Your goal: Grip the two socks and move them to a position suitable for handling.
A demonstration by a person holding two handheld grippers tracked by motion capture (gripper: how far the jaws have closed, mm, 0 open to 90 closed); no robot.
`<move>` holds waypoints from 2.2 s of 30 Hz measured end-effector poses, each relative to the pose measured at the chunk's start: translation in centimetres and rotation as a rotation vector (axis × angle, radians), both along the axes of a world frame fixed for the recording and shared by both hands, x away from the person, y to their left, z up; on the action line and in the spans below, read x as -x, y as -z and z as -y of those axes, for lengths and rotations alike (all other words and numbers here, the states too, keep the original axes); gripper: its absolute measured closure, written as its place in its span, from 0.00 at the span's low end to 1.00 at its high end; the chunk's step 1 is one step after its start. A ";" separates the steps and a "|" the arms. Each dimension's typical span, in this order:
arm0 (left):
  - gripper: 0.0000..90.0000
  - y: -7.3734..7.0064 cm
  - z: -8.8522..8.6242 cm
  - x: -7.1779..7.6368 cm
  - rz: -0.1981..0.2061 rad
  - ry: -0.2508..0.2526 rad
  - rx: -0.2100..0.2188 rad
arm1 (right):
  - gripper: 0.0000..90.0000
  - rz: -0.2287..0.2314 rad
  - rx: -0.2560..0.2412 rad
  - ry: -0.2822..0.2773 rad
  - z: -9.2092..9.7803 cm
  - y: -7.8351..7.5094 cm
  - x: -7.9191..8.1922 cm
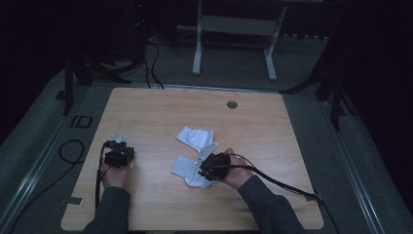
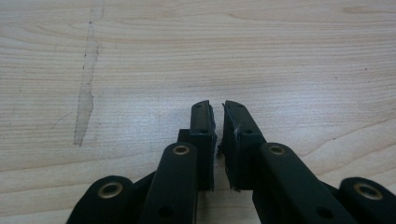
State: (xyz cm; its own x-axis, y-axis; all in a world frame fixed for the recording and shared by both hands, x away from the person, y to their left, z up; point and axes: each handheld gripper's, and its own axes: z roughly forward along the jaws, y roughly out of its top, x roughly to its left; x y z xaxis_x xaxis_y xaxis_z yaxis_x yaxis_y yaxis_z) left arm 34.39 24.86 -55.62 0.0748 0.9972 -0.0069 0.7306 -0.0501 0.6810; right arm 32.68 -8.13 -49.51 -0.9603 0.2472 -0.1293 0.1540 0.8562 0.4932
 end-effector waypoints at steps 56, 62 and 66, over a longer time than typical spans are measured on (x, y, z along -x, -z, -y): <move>0.90 0.1 0.1 0.0 -0.002 0.010 -0.007 | 0.97 0.003 0.073 0.044 1.5 -2.8 -1.3; 0.90 0.1 0.1 0.0 -0.002 0.012 -0.009 | 0.97 -0.010 0.073 0.104 4.4 -2.0 -1.7; 0.90 0.1 0.1 0.0 -0.002 0.013 -0.009 | 0.97 -0.024 0.074 0.155 6.5 -0.9 -2.0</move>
